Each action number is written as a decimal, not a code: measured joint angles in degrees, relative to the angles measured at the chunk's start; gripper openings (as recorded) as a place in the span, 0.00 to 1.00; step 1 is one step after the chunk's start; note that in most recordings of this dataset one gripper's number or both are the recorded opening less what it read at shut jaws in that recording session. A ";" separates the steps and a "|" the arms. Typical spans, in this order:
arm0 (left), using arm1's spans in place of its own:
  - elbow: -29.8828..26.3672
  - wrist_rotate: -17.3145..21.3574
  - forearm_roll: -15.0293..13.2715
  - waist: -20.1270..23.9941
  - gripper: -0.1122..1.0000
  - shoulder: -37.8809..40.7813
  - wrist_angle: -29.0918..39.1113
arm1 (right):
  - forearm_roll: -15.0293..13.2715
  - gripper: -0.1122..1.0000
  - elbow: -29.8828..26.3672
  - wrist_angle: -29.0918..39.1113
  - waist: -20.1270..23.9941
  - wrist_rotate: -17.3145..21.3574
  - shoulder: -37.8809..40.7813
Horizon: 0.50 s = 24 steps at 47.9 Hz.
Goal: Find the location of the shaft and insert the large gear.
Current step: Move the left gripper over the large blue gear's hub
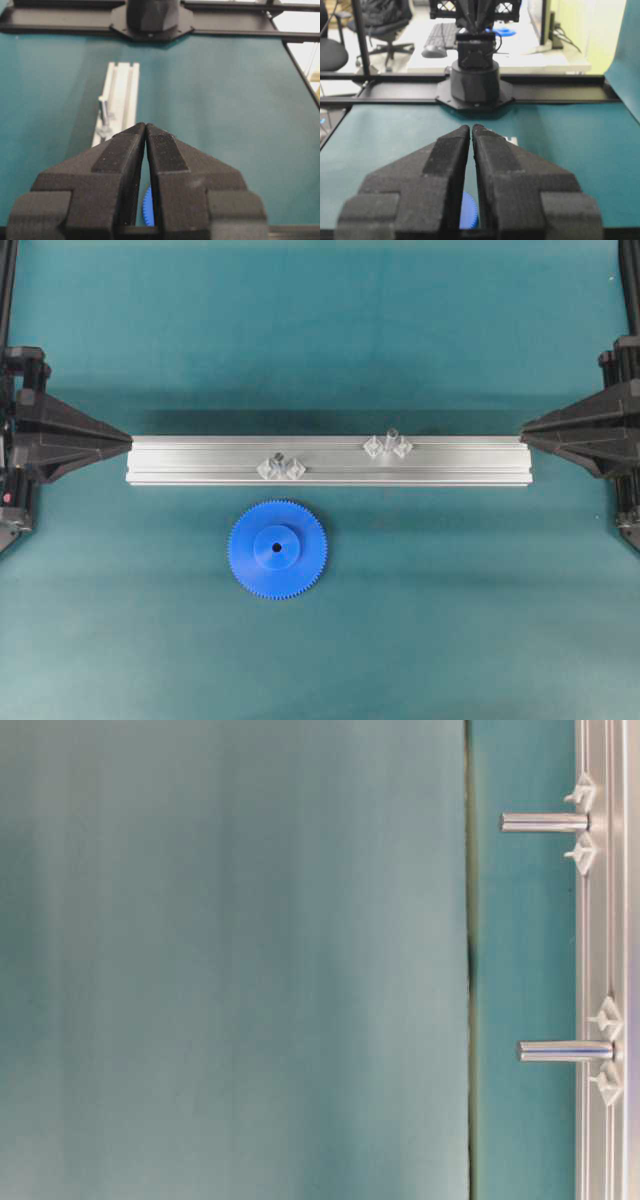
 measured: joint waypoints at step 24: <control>-4.57 -9.49 0.70 -4.92 0.10 10.72 14.24 | 1.49 0.11 1.76 10.63 -0.09 3.60 -1.41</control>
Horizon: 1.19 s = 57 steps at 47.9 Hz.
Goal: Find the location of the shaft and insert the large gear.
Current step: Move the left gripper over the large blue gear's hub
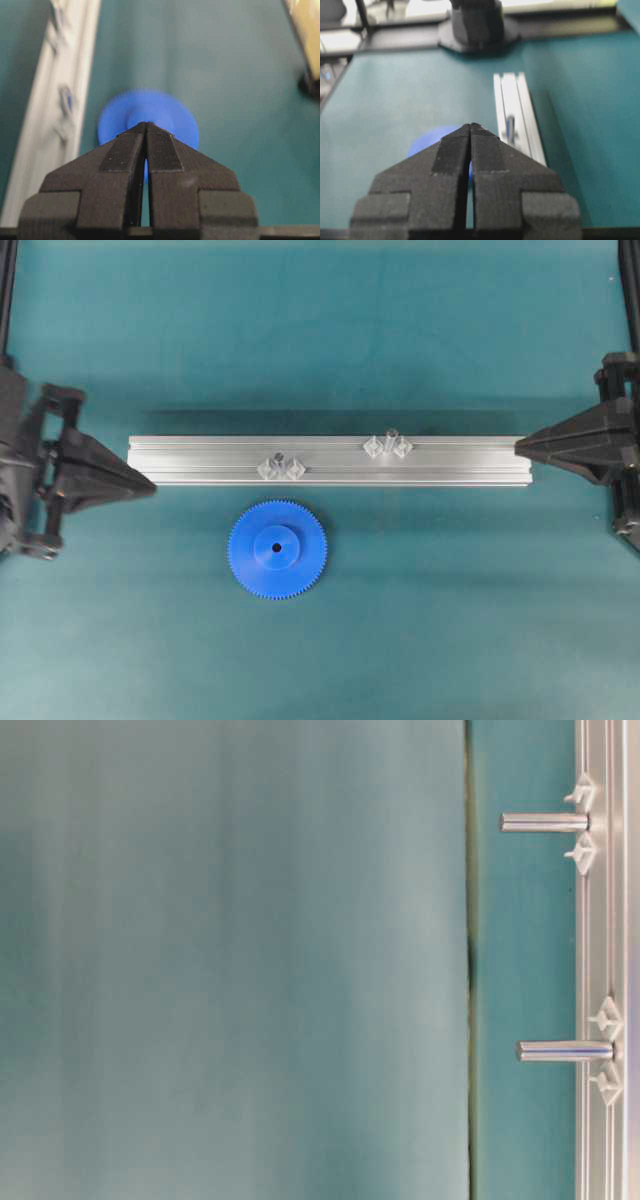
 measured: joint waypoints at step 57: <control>-15.29 1.32 0.00 -2.64 0.78 29.36 6.68 | 0.09 0.11 -2.90 18.11 -3.25 2.20 1.49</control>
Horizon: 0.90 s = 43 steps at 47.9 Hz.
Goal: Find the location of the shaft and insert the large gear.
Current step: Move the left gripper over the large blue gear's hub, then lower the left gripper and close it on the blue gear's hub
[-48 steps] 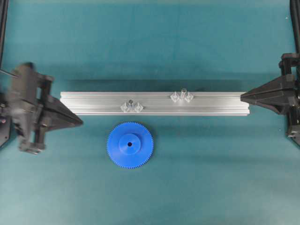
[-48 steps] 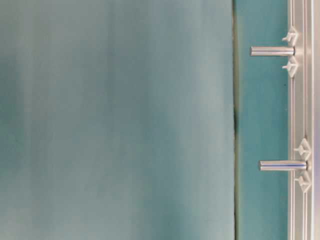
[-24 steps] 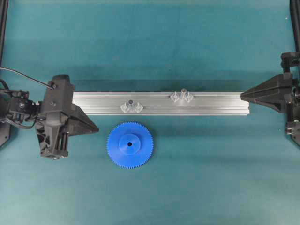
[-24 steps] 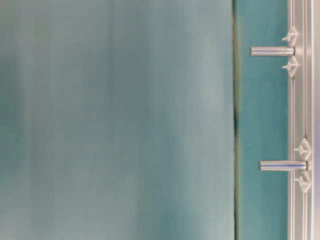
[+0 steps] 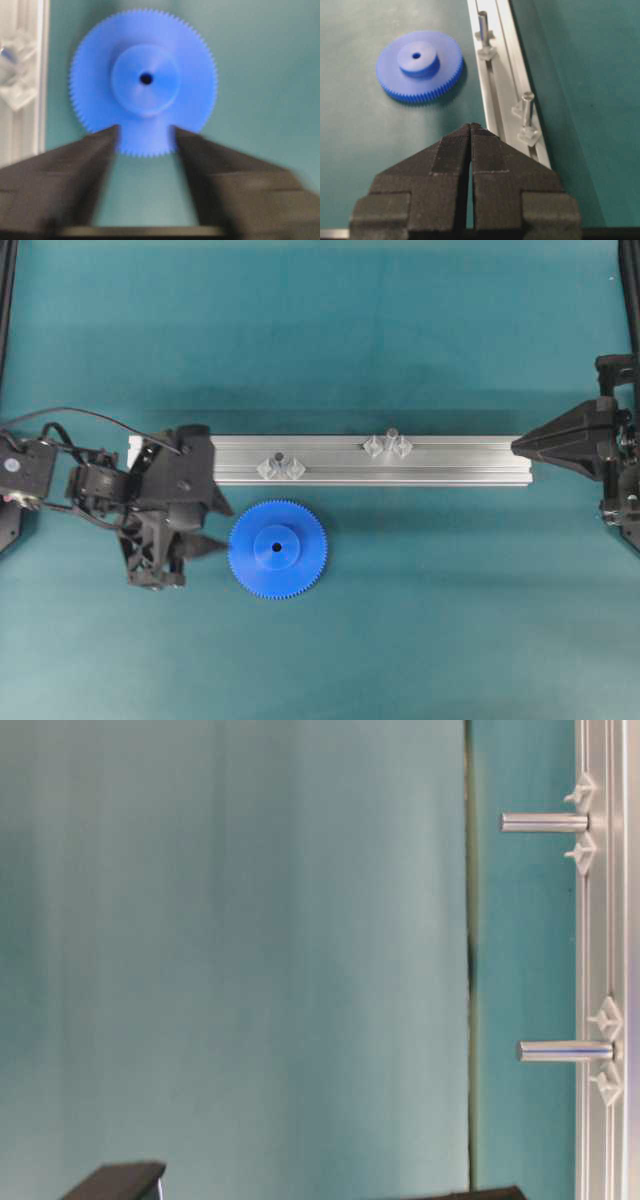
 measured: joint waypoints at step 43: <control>-10.11 0.09 0.00 -0.97 0.93 17.84 0.18 | 0.09 0.11 0.00 3.25 -0.18 0.00 -1.93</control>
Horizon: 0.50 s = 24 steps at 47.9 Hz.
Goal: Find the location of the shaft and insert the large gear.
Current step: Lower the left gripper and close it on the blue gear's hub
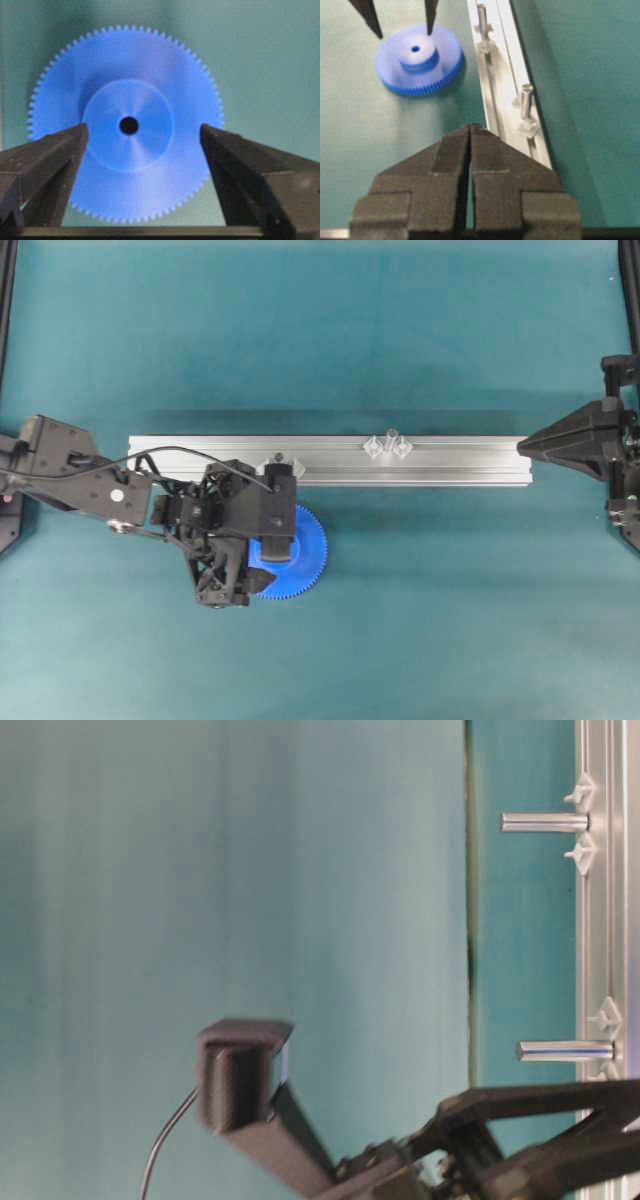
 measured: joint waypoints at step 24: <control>-2.64 3.08 0.09 0.00 0.93 3.87 2.72 | 0.00 0.11 1.23 2.02 0.09 1.41 -3.16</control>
